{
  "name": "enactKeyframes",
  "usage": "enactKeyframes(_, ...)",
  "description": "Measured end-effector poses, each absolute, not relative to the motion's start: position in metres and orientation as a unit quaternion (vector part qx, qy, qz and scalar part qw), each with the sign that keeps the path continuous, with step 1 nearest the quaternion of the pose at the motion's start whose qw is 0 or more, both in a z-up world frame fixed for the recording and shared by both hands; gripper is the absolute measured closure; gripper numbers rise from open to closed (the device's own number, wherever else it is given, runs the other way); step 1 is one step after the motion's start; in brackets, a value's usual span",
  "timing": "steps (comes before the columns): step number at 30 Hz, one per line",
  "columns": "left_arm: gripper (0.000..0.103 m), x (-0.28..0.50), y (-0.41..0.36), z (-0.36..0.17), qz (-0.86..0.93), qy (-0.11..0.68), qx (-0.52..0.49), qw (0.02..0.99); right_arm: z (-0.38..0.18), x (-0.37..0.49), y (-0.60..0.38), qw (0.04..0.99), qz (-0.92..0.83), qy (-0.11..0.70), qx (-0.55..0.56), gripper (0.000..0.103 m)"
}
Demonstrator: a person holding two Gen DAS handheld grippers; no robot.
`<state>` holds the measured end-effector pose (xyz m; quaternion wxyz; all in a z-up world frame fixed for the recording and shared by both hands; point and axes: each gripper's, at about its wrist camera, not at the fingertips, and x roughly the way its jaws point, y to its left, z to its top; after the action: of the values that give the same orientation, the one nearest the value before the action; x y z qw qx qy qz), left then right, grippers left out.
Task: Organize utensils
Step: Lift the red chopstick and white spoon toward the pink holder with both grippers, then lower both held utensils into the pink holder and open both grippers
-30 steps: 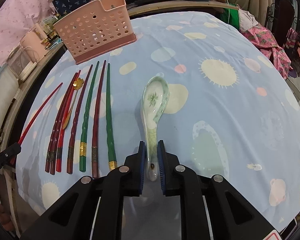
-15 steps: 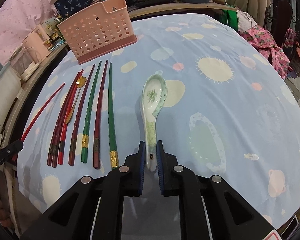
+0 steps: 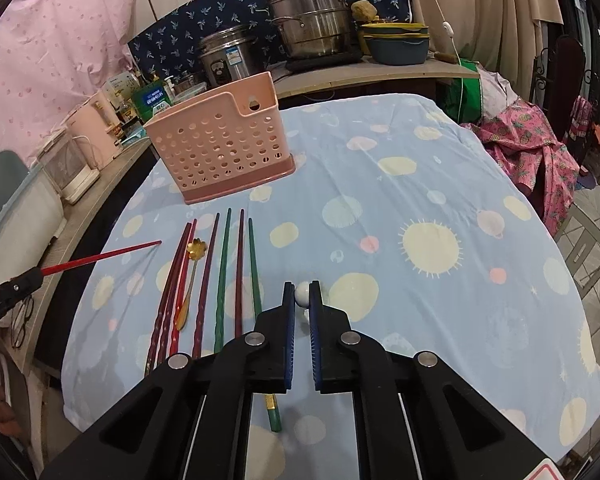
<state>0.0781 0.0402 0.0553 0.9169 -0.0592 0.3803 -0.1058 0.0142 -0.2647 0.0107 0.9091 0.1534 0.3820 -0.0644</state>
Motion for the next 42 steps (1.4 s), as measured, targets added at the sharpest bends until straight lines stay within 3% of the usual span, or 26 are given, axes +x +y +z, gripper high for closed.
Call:
enactKeyframes(14, 0.096, 0.116, 0.034, 0.130, -0.117, 0.297, -0.063, 0.946, 0.059, 0.042, -0.274, 0.925, -0.034, 0.334, 0.177, 0.096)
enactKeyframes(28, 0.096, 0.171, 0.009, 0.235, -0.148, 0.126, -0.098, 0.976, 0.131, 0.142, -0.284, 0.949, 0.020, 0.233, 0.209, 0.096)
enactKeyframes(33, 0.096, 0.206, -0.005, 0.234, -0.147, 0.123, -0.102, 0.976, 0.124, 0.188, -0.297, 0.938, 0.036, 0.238, 0.249, 0.096)
enactKeyframes(42, 0.096, 0.256, -0.024, 0.180, -0.138, 0.189, -0.091, 0.968, 0.073, 0.234, -0.307, 0.918, 0.020, 0.292, 0.268, 0.096)
